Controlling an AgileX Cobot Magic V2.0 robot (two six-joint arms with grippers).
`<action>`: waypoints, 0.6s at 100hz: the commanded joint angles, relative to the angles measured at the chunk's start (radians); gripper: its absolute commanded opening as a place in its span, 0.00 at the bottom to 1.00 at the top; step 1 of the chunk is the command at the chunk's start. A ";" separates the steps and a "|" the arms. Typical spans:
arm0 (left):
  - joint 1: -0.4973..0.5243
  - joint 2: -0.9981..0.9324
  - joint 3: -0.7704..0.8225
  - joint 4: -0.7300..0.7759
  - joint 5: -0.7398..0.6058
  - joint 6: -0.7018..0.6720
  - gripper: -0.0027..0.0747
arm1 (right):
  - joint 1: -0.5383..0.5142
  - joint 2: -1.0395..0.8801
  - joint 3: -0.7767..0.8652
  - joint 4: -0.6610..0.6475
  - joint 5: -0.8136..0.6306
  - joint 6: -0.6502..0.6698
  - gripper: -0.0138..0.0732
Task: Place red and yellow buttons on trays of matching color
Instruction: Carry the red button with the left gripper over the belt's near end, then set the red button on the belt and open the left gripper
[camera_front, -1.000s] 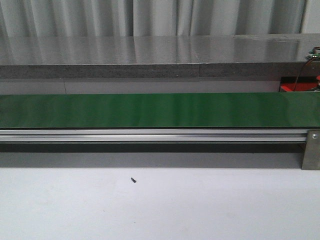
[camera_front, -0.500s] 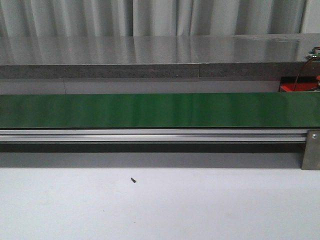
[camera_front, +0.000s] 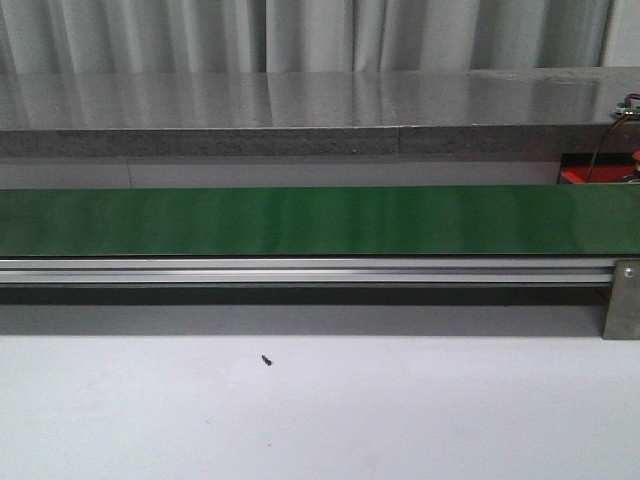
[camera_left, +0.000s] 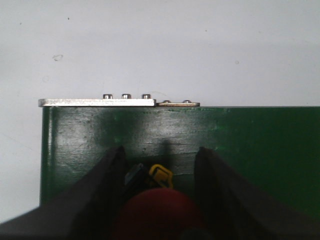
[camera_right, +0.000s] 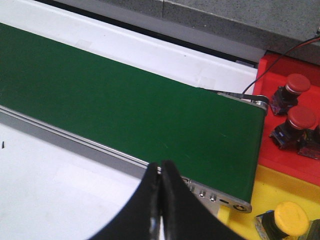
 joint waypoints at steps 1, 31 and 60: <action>0.002 -0.048 -0.027 -0.033 -0.032 -0.013 0.11 | -0.006 -0.005 -0.022 0.020 -0.064 -0.002 0.08; 0.002 -0.039 -0.027 -0.033 -0.013 -0.022 0.21 | -0.006 -0.005 -0.022 0.020 -0.064 -0.002 0.08; 0.002 -0.041 -0.027 -0.049 -0.009 -0.022 0.78 | -0.006 -0.005 -0.022 0.020 -0.064 -0.002 0.08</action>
